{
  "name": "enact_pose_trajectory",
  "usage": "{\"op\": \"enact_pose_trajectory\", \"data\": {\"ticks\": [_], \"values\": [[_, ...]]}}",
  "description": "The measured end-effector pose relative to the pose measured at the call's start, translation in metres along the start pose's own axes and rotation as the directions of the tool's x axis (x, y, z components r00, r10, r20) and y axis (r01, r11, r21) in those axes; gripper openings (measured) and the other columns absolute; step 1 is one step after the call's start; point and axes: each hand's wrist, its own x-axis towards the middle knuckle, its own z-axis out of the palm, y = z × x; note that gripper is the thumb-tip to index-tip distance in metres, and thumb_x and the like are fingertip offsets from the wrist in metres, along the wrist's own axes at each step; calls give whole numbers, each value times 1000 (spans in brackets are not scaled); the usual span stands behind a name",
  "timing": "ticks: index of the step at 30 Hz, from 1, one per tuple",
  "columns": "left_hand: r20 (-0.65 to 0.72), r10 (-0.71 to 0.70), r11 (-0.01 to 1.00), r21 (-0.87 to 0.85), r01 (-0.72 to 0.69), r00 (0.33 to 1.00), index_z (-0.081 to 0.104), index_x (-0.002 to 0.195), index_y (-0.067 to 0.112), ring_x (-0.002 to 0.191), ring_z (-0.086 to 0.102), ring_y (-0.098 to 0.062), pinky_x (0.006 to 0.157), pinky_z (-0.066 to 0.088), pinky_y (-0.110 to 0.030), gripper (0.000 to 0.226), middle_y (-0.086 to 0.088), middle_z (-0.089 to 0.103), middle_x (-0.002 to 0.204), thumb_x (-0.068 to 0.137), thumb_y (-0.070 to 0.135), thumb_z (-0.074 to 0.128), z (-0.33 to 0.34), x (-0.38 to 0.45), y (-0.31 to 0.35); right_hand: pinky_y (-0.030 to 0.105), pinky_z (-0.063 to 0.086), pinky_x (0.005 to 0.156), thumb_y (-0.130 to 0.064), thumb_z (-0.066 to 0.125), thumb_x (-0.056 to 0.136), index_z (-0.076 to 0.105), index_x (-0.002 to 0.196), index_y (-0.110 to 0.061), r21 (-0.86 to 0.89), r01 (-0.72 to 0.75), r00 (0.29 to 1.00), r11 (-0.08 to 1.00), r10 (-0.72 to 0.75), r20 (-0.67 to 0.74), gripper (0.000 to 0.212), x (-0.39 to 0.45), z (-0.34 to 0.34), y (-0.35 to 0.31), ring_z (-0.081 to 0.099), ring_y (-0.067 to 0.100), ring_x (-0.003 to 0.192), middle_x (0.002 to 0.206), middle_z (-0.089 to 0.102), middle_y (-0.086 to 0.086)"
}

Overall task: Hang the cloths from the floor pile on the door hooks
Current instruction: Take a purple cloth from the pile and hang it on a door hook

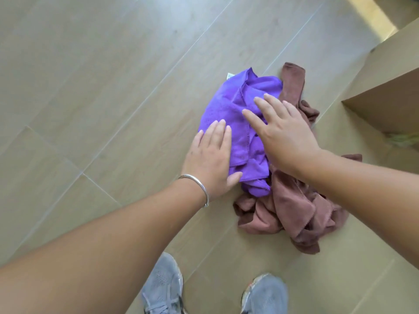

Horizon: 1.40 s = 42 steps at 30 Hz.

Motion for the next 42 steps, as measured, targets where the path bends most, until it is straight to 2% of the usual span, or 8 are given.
{"op": "enact_pose_trajectory", "data": {"ticks": [5,12,18,25,31,35,39,42], "values": [[64,-144,990,16,143,988,-1,151,4,148,-6,-27,119,9,-46,111,-15,-4,160,79,64,58,26,39,14,47,15,115,-13,38,89,20,152,-16,-14,-50,999,999,49,-13,65,25,15,20,10,31,146,158,15,17],[109,-60,964,-250,86,992,21,151,11,146,16,-20,117,19,-34,56,-7,16,160,101,31,37,-2,39,-21,46,14,115,-15,46,89,17,152,-17,-34,-90,996,995,91,24,69,14,-8,16,7,28,147,158,14,14],[19,97,876,-476,-77,995,39,146,16,138,35,-14,107,20,-14,51,0,39,151,95,17,40,-117,-37,-51,45,14,115,-22,51,89,13,153,-20,57,-57,998,997,57,4,74,-8,-93,-20,6,28,147,159,11,14],[-151,196,865,-439,-243,969,54,135,14,125,55,-19,95,50,-38,47,-2,56,137,88,10,48,-277,-103,-76,40,12,116,-34,55,88,40,140,-23,47,134,990,990,-132,-43,55,-6,-231,-54,12,25,146,151,32,8],[-312,143,862,-427,-273,939,58,131,15,117,60,-19,86,54,-40,53,0,60,133,83,21,36,-408,-142,-104,27,33,103,-29,56,85,55,124,-29,173,269,959,947,-280,37,39,5,-355,-71,39,18,130,133,52,-4],[-395,67,859,-444,-254,916,56,133,18,119,58,-17,89,52,-39,45,2,60,132,89,11,47,-476,-172,-135,6,21,84,-23,63,81,60,115,-28,272,383,921,883,-386,-43,35,21,-439,-99,34,8,129,132,52,-12],[-476,-35,857,-467,-219,879,55,134,17,124,53,-12,100,44,-31,41,2,58,135,93,16,46,-531,-207,-174,32,45,87,-28,58,82,56,88,-25,290,438,898,851,-432,-87,7,40,-513,-145,51,13,113,105,63,-7],[-526,-80,863,-462,-206,847,55,134,15,126,52,-12,103,43,-30,42,1,57,136,93,12,46,-566,-236,-204,35,47,80,-23,59,78,53,91,-29,384,450,893,806,-407,-194,16,50,-561,-183,56,13,96,95,61,-18]]}}
